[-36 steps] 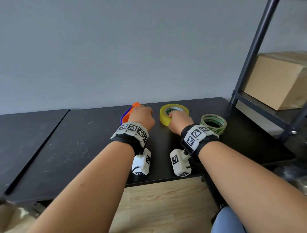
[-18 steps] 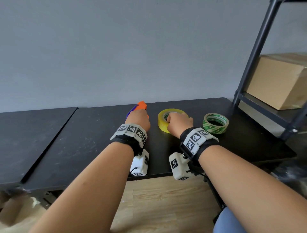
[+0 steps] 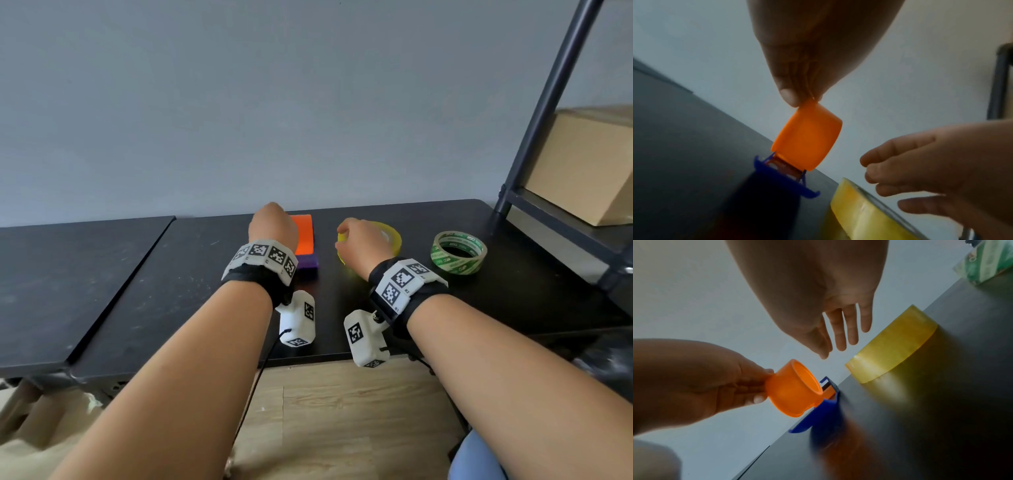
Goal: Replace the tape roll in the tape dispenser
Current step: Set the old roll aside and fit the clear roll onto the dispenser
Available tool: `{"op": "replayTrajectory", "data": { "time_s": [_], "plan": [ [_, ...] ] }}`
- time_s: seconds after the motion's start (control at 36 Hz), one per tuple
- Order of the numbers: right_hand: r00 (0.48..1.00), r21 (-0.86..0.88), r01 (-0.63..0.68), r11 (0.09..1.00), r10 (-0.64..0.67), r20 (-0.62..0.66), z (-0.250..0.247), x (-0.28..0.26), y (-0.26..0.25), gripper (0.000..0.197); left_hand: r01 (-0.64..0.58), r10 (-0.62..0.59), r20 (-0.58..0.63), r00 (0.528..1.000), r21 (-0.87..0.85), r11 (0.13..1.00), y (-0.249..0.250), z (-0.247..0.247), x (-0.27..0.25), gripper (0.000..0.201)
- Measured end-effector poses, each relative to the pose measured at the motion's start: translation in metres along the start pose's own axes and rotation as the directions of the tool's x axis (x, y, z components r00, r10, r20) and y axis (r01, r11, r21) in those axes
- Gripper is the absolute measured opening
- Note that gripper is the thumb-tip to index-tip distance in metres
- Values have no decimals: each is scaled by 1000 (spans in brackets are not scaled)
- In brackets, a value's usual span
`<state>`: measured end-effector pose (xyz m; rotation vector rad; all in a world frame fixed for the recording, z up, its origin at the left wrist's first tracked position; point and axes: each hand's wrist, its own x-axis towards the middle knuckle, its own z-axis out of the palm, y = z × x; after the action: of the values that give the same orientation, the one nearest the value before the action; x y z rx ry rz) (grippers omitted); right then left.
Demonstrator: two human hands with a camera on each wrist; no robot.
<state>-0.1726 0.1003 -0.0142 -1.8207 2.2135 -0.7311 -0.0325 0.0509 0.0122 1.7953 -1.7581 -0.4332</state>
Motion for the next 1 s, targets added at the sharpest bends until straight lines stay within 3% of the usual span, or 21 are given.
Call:
{"op": "replayTrajectory", "data": {
  "time_s": [0.19, 0.42, 0.56, 0.67, 0.89, 1.0],
  "plan": [
    [997, 158, 44, 987, -53, 52, 7, -2, -17, 35, 127, -121, 43, 992, -196, 972, -16, -3, 2, 42],
    [989, 82, 135, 988, -139, 54, 18, -3, -29, 25, 183, -159, 176, 971, -132, 974, -43, -5, 3, 35],
    [994, 50, 108, 993, -109, 14, 21, 0, -30, 31, 197, -187, 234, 954, -22, 980, -53, -2, -1, 37],
    [997, 70, 64, 995, -67, 34, 23, 3, -29, 34, 232, -248, 177, 953, 106, 967, -47, -4, -5, 37],
    [996, 77, -6, 997, 13, -85, 11, 0, -18, 41, 121, -123, 139, 983, 21, 992, -33, 6, -5, 46],
    [992, -99, -123, 987, 124, 4, 5, 0, -7, 30, 106, -111, 143, 983, 43, 993, -30, 11, -9, 46]
  ]
}}
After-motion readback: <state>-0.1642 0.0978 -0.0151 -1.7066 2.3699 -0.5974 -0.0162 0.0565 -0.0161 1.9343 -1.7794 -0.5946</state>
